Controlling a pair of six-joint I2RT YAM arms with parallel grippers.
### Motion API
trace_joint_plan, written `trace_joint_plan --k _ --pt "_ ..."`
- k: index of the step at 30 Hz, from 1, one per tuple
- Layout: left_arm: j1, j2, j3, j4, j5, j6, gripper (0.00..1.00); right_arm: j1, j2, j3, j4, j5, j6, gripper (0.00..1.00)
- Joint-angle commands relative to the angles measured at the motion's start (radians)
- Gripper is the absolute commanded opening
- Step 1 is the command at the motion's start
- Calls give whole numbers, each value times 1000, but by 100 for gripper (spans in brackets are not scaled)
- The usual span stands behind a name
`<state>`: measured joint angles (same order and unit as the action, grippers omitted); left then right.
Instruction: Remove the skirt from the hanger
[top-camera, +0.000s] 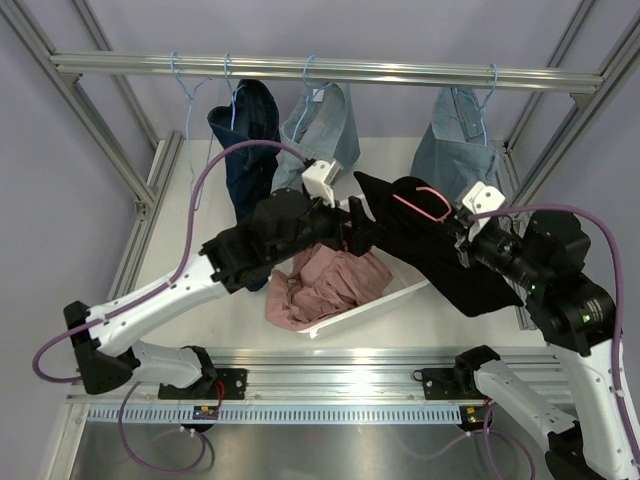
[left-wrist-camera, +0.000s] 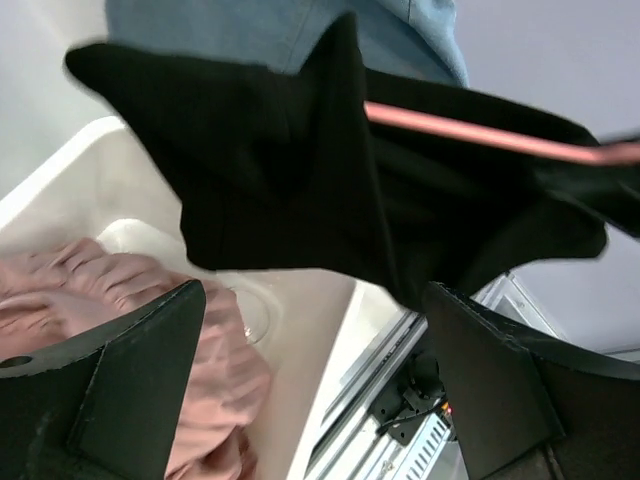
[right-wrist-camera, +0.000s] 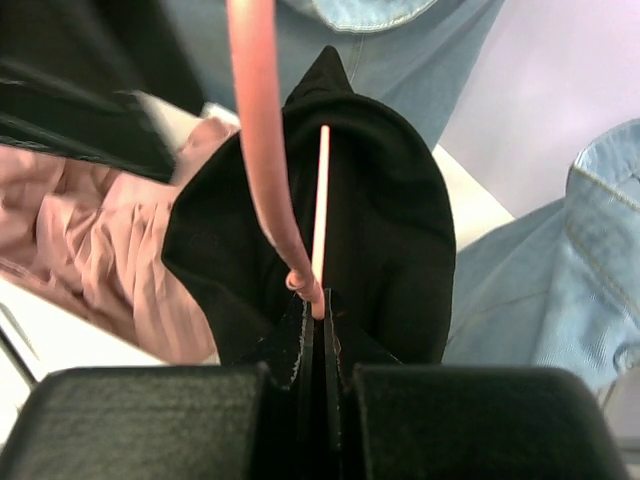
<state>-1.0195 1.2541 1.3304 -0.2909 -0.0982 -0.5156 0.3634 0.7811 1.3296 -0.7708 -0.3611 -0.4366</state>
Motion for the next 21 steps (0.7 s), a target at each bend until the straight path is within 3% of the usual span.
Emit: trace_joint_plan --k 1,6,9,13,14,17,21 --pt "-24 83 91 61 -14 2 91 -3 -35 -36 -47 10 -59 0" --pt "-57 197 188 64 -70 20 90 -7 -80 -67 -68 -9 -51 0" --pt "-63 271 268 -3 -194 26 77 -9 -95 -70 -82 -9 -56 0" --pt "-63 352 351 -109 -319 58 31 -9 -112 -70 -119 11 -74 0" --pt "-63 370 368 -122 -342 72 11 -9 -117 -69 -134 22 -80 0" --pt "-63 392 377 -151 -377 101 0 -11 -143 -67 -166 34 -109 0" --pt "-62 398 385 -155 -434 161 0 -17 -170 -67 -220 13 -137 0"
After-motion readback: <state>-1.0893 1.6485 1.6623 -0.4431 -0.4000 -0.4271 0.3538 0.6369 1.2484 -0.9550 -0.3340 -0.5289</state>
